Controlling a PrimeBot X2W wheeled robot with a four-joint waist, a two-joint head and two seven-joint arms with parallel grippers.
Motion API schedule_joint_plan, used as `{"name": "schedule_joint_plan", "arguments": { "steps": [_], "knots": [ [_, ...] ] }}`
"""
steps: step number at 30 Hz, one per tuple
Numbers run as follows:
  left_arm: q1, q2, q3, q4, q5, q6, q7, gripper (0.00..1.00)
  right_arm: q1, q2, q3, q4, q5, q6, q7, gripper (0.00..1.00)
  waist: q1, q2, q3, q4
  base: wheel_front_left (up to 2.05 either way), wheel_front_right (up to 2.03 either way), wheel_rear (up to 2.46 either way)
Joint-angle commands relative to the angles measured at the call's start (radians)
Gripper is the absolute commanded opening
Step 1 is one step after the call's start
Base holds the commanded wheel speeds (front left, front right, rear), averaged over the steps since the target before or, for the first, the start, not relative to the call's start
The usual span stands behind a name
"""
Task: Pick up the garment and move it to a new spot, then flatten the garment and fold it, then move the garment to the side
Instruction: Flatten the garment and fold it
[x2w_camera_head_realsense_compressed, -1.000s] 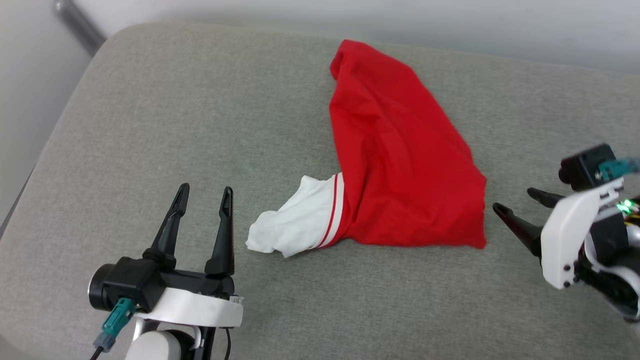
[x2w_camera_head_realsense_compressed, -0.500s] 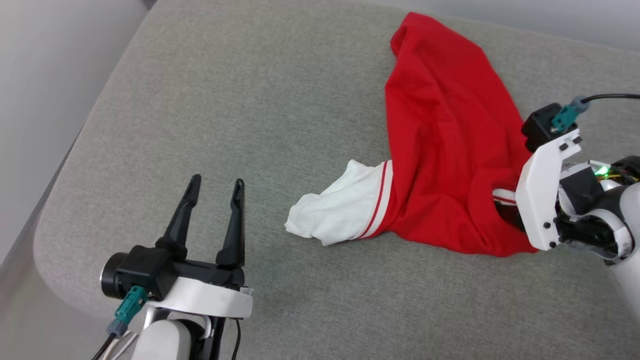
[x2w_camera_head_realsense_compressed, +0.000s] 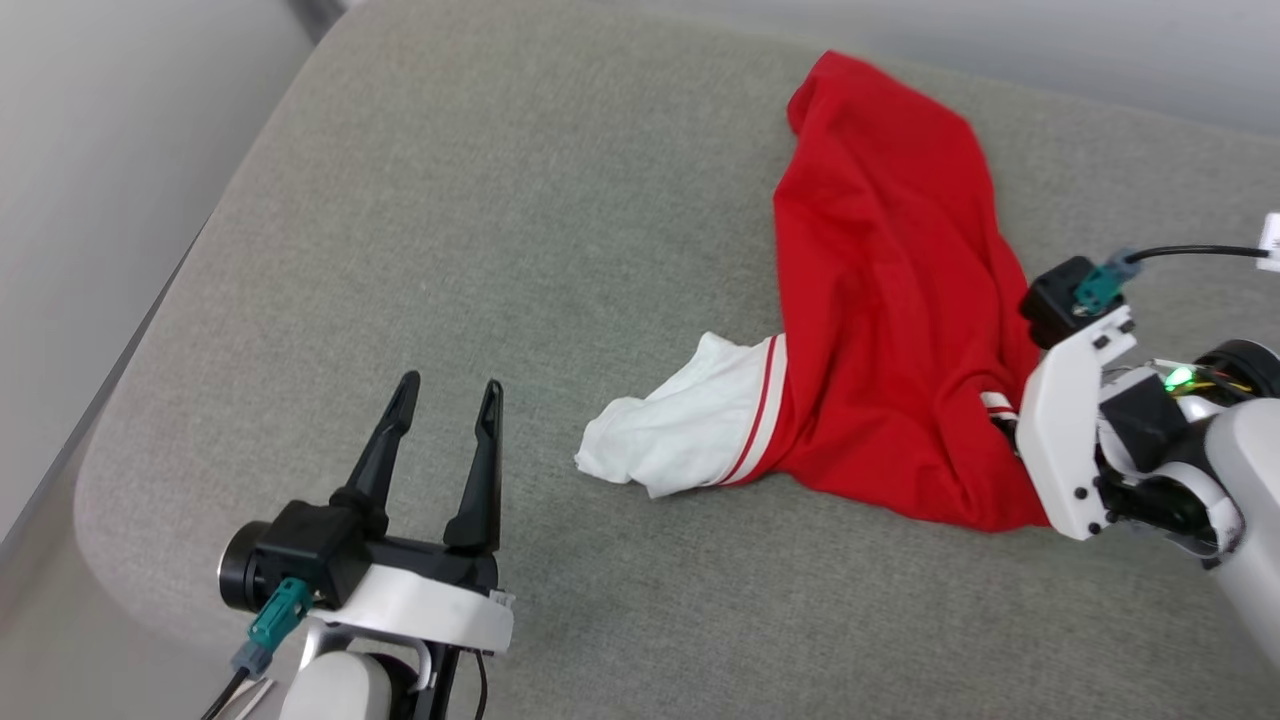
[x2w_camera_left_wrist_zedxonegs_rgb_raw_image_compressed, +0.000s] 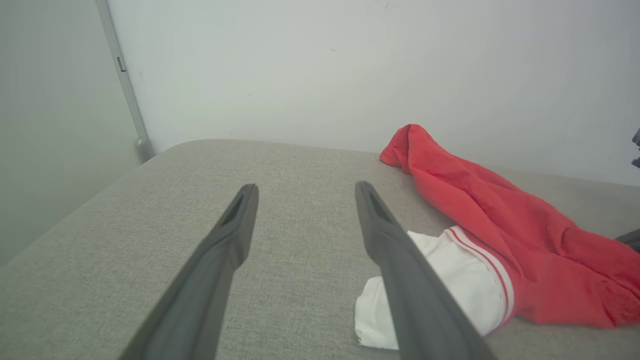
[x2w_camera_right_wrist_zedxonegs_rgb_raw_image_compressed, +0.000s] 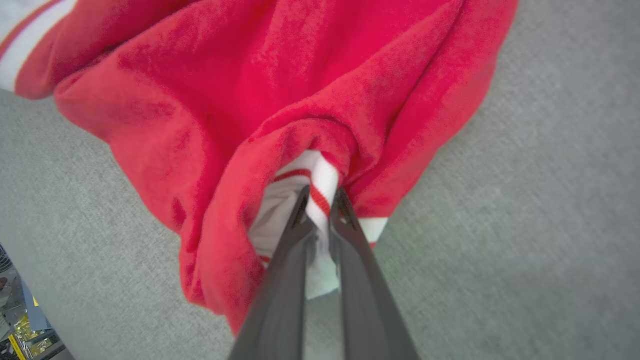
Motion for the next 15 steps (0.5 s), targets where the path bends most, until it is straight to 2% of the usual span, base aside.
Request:
{"name": "schedule_joint_plan", "arguments": {
  "steps": [1, 8, 15],
  "knots": [
    [0.019, -0.001, 0.005, 0.004, 0.002, -0.003, -0.003, 1.00, 0.019, -0.017, -0.005, -0.011, 0.013, -0.001, -0.024, 0.00, -0.0001, 0.0000, -0.043, -0.032, 0.00, 0.00, 0.00],
    [0.064, -0.001, 0.017, 0.012, 0.012, -0.004, -0.003, 1.00, 0.096, -0.120, -0.012, -0.100, 0.024, -0.001, -0.040, 0.00, -0.0001, 0.0000, -0.124, -0.118, 0.00, 0.00, 0.00],
    [0.077, -0.002, 0.022, 0.002, 0.011, -0.005, -0.003, 1.00, 0.194, -0.265, -0.080, -0.212, -0.002, -0.001, 0.017, 0.00, -0.0001, 0.0000, -0.151, -0.180, 0.00, 0.00, 0.00]
  ]
}}
